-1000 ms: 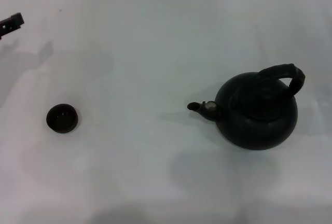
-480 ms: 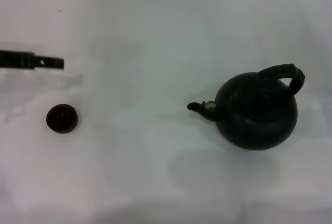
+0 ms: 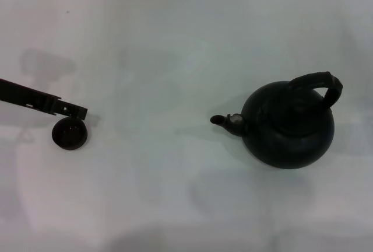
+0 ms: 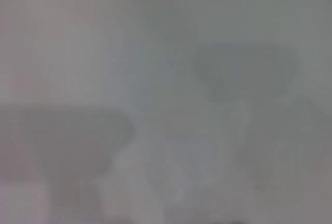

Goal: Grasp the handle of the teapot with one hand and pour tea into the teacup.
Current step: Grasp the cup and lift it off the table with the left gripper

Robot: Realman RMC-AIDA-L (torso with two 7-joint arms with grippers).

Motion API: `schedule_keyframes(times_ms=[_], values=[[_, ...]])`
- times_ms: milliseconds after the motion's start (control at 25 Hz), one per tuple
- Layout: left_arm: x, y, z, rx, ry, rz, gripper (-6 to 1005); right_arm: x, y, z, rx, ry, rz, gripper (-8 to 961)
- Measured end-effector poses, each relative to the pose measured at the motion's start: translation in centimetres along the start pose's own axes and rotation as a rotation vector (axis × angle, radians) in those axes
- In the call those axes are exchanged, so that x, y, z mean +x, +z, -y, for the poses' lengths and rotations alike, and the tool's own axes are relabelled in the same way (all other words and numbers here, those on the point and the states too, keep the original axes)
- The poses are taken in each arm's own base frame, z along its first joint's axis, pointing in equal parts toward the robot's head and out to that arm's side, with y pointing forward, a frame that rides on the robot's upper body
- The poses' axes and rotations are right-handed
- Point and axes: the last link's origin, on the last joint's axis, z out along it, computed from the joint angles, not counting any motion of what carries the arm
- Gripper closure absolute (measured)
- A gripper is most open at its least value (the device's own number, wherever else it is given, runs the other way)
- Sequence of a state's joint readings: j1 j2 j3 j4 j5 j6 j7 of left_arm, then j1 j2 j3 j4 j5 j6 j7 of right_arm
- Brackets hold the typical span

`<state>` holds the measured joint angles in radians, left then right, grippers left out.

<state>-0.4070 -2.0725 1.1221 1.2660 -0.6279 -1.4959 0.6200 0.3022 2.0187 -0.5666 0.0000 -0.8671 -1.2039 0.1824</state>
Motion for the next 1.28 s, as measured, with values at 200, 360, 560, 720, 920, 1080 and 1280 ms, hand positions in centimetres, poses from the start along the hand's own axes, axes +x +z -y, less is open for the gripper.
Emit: schedule_keyframes(times_ms=[200, 360, 560, 720, 920, 1080, 1280], values=[[0.3, 0.4, -0.5, -0.011, 0.017, 0.009, 111, 0.0, 0.0, 0.0, -0.003, -0.001, -0.001, 83], [0.4, 0.5, -0.6, -0.013, 0.023, 0.025, 111, 0.0, 0.0, 0.0, 0.002, 0.001, 0.001, 83], [0.5, 0.6, -0.7, -0.006, 0.032, 0.062, 111, -0.1, 0.2, 0.1, 0.004, 0.002, 0.005, 84], [0.5, 0.9, -0.9, -0.004, 0.045, 0.093, 111, -0.2, 0.3, 0.0, 0.001, 0.001, 0.008, 84], [0.7, 1.6, -1.4, -0.012, 0.064, 0.127, 111, -0.3, 0.4, 0.0, -0.001, 0.0, 0.01, 84], [0.7, 2.2, -1.7, -0.019, 0.072, 0.141, 112, -0.3, 0.4, 0.0, 0.002, 0.001, 0.011, 84], [0.7, 2.4, -2.0, -0.023, 0.077, 0.155, 112, -0.3, 0.3, 0.1, 0.006, 0.003, 0.01, 84]])
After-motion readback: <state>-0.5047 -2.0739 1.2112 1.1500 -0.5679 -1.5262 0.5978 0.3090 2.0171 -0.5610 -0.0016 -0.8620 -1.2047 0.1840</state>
